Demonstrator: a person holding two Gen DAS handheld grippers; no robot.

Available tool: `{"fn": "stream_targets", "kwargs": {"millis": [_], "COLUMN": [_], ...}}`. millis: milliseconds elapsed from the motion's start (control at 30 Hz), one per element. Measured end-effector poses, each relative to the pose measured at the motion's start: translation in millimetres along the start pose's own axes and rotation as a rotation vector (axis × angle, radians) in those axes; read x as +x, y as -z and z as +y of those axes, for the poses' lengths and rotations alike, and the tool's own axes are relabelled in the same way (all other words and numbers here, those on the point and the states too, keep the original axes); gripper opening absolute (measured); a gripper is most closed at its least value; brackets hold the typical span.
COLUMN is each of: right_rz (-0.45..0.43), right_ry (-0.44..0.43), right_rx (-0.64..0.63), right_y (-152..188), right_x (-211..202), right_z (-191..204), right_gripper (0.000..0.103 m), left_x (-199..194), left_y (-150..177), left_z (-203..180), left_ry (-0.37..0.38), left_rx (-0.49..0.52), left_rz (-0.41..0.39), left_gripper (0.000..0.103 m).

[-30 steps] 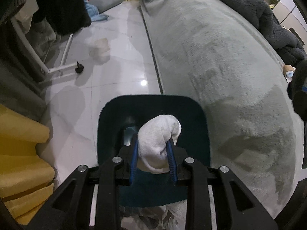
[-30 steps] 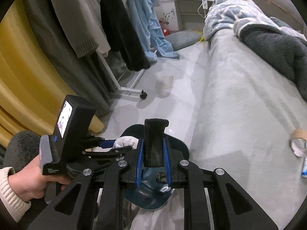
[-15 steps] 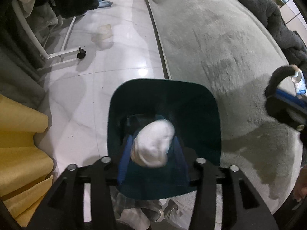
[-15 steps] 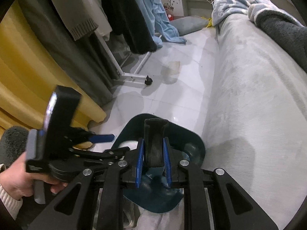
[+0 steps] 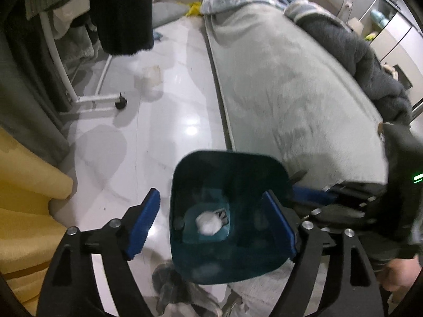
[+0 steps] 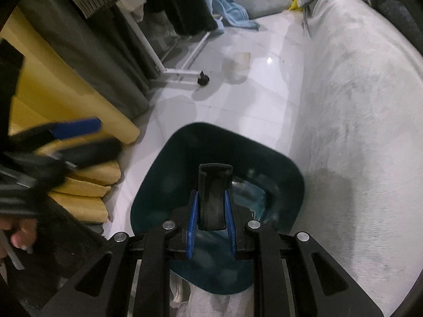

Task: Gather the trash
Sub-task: 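Withdraw both tools from the bin back toward the bed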

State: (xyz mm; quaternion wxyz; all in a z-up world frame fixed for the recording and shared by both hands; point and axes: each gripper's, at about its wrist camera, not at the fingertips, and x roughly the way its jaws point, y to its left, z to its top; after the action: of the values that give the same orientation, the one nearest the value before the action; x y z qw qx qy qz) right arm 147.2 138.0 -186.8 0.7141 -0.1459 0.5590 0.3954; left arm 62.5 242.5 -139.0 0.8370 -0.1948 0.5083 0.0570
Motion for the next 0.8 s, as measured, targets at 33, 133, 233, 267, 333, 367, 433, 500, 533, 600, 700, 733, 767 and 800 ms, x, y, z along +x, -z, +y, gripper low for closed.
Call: {"fn": "stream_targets", "kwargs": {"millis": [33,133,233,267,333,367,433,500,533,600,700,733,767,800], "right_rz": [0.011,0.041,0.066,0.074,0.084,0.088,0.096,0.101,0.104,0.094,0.08,0.073,0.063,0.052], "right_ry": [0.0,0.004,0.009,0.012,0.021,0.026,0.033,0.039,0.04,0.043,0.039,0.036,0.031,0.025], "right_rx": [0.003,0.008,0.014,0.016,0.021,0.023,0.025,0.03,0.035,0.043,0.052,0.056,0.061,0.066], "right_y": [1,4,4,5,6,6,7,7,7,7,8,8,9,9], "right_x": [4,14,23,25,29,29,30,29,29,24,14,10,5,-1], "right_z": [0,-1,0,0,0,-1,-1,-2,-2,-2,-1,-1,-1,-1], "right_gripper": [0.02,0.02,0.02,0.02,0.02,0.02,0.02,0.03,0.036,0.045,0.051,0.054,0.057,0.06], "left_x": [-3,-16,-28,-33,-41,-46,-55,-67,-72,-82,-98,-102,-107,-111], "left_y": [-1,-6,-10,-11,-13,-14,-16,-19,-19,-21,-22,-22,-21,-22], "left_z": [-1,0,-2,-4,-7,-9,-12,-17,-19,-26,-42,-46,-52,-57], "left_ry": [0.003,0.02,0.046,0.053,0.061,0.067,0.075,0.082,0.086,0.09,0.096,0.099,0.099,0.099], "left_rx": [0.001,0.007,0.013,0.019,0.03,0.036,0.048,0.064,0.073,0.092,0.131,0.144,0.162,0.178], "left_rz": [-0.014,-0.069,-0.122,-0.144,-0.18,-0.203,-0.244,-0.292,-0.31,-0.352,-0.415,-0.43,-0.452,-0.468], "left_gripper": [0.086,0.089,0.09,0.09,0.092,0.092,0.093,0.093,0.093,0.094,0.094,0.095,0.095,0.095]}}
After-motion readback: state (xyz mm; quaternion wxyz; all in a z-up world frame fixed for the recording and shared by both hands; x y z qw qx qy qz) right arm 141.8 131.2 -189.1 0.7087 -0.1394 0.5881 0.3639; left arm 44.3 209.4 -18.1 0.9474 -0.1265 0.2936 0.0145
